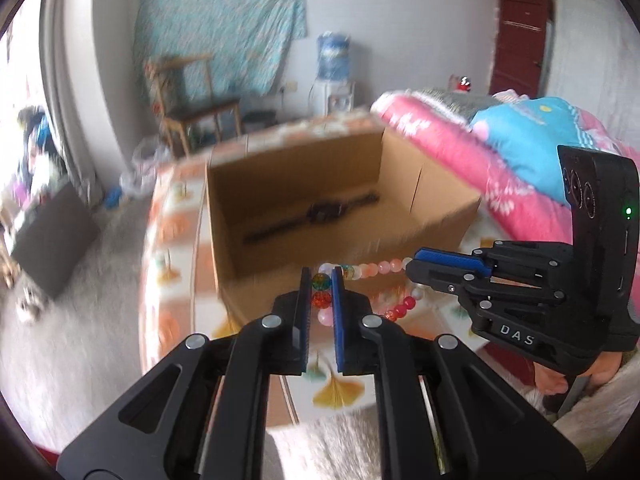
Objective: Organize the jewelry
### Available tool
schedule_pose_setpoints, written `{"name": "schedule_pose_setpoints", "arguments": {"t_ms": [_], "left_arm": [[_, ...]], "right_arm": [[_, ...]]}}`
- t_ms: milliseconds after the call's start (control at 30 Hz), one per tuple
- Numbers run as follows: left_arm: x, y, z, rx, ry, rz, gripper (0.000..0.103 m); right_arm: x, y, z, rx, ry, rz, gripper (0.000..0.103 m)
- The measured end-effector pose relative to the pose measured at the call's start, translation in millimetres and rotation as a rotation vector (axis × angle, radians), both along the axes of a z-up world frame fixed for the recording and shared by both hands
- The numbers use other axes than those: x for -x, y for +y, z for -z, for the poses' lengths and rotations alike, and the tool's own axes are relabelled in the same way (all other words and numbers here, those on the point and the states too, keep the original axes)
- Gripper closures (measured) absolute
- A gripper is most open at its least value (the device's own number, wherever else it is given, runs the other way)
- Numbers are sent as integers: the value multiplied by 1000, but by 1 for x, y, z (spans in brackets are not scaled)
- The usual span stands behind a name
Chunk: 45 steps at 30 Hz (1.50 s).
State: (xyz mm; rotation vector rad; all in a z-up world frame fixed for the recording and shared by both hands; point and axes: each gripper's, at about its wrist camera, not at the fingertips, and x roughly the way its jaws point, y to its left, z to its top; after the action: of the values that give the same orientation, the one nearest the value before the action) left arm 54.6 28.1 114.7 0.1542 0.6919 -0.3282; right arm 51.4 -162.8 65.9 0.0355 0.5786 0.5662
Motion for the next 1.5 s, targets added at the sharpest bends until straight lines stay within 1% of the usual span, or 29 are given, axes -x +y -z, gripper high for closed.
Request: {"name": "schedule_pose_setpoints", "arguments": {"t_ms": [100, 167, 233, 267, 300, 333, 400, 433, 500, 533, 567, 633, 767, 833, 867, 900, 933, 1000, 1033, 1067, 1100, 1133, 1167, 1267, 1300, 1333, 1400, 1433, 1500], "left_arm": [[-15, -10, -23, -12, -65, 22, 94], [-34, -19, -34, -22, -92, 24, 94], [-53, -25, -37, -29, -88, 17, 94], [-67, -26, -37, -18, -67, 14, 94], [-76, -25, -35, -10, -52, 13, 94], [-88, -25, -32, -12, -35, 6, 94], [-109, -25, -23, -44, -2, -18, 94], [-123, -23, -14, -50, 31, -29, 94], [-140, -19, -1, -42, 94, -35, 94], [-146, -17, 7, -45, 123, -36, 94], [-153, -16, 16, -57, 158, -40, 94], [-159, -13, 32, -84, 210, -50, 94], [-168, -4, 57, -117, 293, -75, 94], [-173, 3, 66, -125, 340, -101, 94], [-175, 7, 68, -126, 345, -110, 93], [-175, 9, 69, -127, 348, -114, 87], [-175, 12, 69, -120, 344, -112, 87], [-172, 13, 67, -98, 343, -98, 80], [-172, 11, 65, -105, 332, -101, 77], [-169, 9, 61, -121, 306, -109, 66], [-167, 8, 57, -131, 284, -113, 60], [-161, 7, 51, -135, 250, -113, 59], [-157, 8, 46, -130, 232, -110, 56], [-146, 11, 29, -106, 169, -122, 38], [-141, 11, 24, -101, 150, -128, 34], [-134, 13, 18, -92, 125, -135, 32], [-119, 17, 7, -69, 84, -153, 24], [-111, 19, 2, -53, 66, -160, 22], [-97, 22, -4, -29, 44, -170, 19]], "right_arm": [[-15, -5, -23, -35, -46, -10, 93], [-33, -10, -36, -57, -48, -20, 93], [-57, -15, -47, -75, -32, -44, 93], [-71, -16, -49, -78, -15, -54, 93], [-90, -16, -51, -79, 18, -70, 93], [-100, -12, -52, -76, 45, -81, 93], [-134, -8, -49, -72, 131, -120, 93], [-145, -5, -47, -66, 165, -134, 93], [-175, 4, -35, -51, 275, -163, 93], [-184, 7, -29, -46, 308, -172, 93], [-194, 13, -21, -35, 364, -186, 93], [-209, 23, -10, -28, 441, -223, 93], [-225, 46, 11, 37, 542, -259, 93], [-234, 59, 26, 55, 637, -284, 93], [-240, 64, 35, 48, 696, -285, 92], [-244, 67, 43, 43, 741, -284, 92], [-248, 70, 50, 35, 781, -289, 92], [-251, 72, 57, 28, 814, -272, 91], [-253, 71, 58, 21, 822, -263, 91], [-252, 69, 57, 8, 817, -258, 89], [-250, 66, 52, 0, 792, -249, 85], [-248, 64, 47, -5, 771, -240, 78], [-246, 60, 42, -16, 748, -230, 73], [-234, 42, 18, -40, 649, -191, 66], [-229, 38, 12, -46, 622, -178, 64], [-222, 32, 3, -55, 587, -163, 61], [-204, 17, -14, -69, 505, -128, 58], [-202, 13, -21, -74, 472, -115, 55], [-182, 0, -36, -89, 393, -89, 50]]}}
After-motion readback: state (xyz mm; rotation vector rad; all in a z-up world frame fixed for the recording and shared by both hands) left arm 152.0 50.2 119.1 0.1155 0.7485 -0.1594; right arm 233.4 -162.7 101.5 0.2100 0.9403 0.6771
